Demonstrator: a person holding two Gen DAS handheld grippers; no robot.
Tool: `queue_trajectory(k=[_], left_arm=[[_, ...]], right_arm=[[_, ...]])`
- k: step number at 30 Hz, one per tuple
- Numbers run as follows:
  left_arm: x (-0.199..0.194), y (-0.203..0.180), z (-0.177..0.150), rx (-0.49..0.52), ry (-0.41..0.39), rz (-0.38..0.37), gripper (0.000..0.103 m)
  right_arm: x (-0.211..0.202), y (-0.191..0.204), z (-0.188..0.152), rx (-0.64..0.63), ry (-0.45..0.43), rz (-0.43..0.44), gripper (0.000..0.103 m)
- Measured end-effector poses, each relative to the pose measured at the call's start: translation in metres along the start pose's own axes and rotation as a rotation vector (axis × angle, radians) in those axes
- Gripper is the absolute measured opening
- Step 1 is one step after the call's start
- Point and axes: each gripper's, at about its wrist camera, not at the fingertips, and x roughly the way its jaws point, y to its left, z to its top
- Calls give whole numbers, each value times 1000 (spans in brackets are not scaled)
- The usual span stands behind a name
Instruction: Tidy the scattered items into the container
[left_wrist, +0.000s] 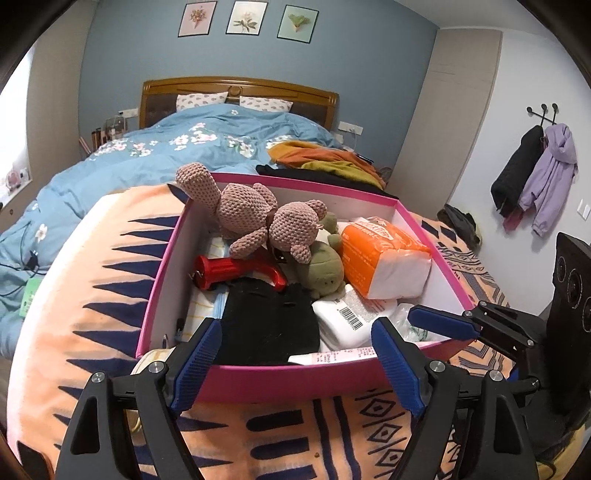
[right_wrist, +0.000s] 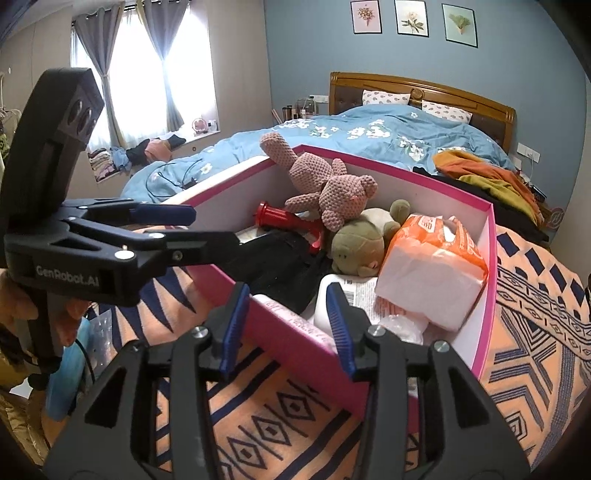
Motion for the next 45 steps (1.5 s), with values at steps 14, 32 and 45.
queue_trajectory(k=[14,32,45], left_arm=[[-20,-3,-15,5,-42,42,86],[-90,33,-51,-90,-65,-56,86],[-102,10,-94,-57,-40,-87,86]], right_arm=[[-17,7,-10,17,-32,31,49],[-44,35,-40,23,-43,148,57],[-65,59,-71,67,-59,146,65]])
